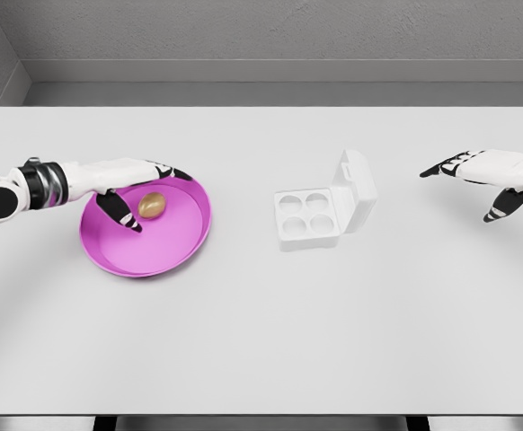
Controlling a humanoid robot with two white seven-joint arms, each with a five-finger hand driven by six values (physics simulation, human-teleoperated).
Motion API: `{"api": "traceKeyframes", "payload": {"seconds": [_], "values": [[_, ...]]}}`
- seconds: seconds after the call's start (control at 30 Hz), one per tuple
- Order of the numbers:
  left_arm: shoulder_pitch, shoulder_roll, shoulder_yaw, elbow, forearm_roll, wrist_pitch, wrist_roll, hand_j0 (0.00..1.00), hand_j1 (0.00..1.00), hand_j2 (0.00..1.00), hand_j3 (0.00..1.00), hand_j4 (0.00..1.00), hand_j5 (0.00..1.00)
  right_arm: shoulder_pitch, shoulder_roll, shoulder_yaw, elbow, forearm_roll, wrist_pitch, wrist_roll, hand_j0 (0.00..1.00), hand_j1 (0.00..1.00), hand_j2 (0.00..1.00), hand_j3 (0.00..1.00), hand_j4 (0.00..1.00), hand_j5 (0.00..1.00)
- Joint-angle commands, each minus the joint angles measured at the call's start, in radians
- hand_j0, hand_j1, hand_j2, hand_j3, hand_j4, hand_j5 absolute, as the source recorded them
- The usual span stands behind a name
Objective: Pack egg into the box and close the box lid
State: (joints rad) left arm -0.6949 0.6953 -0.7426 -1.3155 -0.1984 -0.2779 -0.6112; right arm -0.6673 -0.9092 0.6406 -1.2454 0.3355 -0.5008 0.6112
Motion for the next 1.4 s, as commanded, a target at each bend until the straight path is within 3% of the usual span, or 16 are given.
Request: {"api": "traceKeyframes", "payload": {"seconds": [0.0, 0.83, 1.0, 1.07, 1.27, 1.37], "values": [[0.002, 0.001, 0.000, 0.001, 0.001, 0.002, 0.000, 0.97, 0.97, 0.97, 0.97, 0.97, 0.97, 0.000, 0.000, 0.001, 0.000, -0.004, 0.002, 0.000, 1.00, 1.00, 1.00, 1.00, 1.00, 1.00], [0.006, -0.003, 0.002, 0.013, -0.010, 0.014, 0.000, 0.95, 0.95, 0.95, 0.95, 0.95, 0.95, 0.000, 0.000, 0.008, -0.002, -0.004, -0.002, 0.000, 1.00, 1.00, 1.00, 1.00, 1.00, 1.00], [0.006, -0.003, 0.002, 0.015, -0.010, 0.014, 0.000, 0.94, 0.94, 0.94, 0.94, 0.94, 0.94, -0.006, -0.011, 0.008, -0.012, -0.004, -0.004, 0.000, 1.00, 1.00, 1.00, 1.00, 1.00, 1.00], [0.006, -0.005, 0.000, 0.015, -0.010, 0.014, 0.000, 0.94, 0.94, 0.94, 0.94, 0.94, 0.94, -0.003, -0.013, 0.016, -0.060, -0.004, -0.004, 0.000, 1.00, 1.00, 1.00, 1.00, 1.00, 1.00], [0.006, -0.005, 0.000, 0.021, -0.010, 0.014, 0.000, 0.94, 0.94, 0.94, 0.94, 0.94, 0.94, -0.005, -0.013, 0.022, -0.060, -0.004, -0.005, 0.000, 1.00, 1.00, 1.00, 1.00, 1.00, 1.00], [0.009, -0.003, 0.000, 0.021, -0.009, 0.023, 0.000, 0.88, 0.88, 0.88, 0.88, 0.88, 0.88, -0.006, -0.014, 0.022, -0.060, -0.004, -0.004, 0.000, 1.00, 1.00, 1.00, 1.00, 1.00, 1.00]]}}
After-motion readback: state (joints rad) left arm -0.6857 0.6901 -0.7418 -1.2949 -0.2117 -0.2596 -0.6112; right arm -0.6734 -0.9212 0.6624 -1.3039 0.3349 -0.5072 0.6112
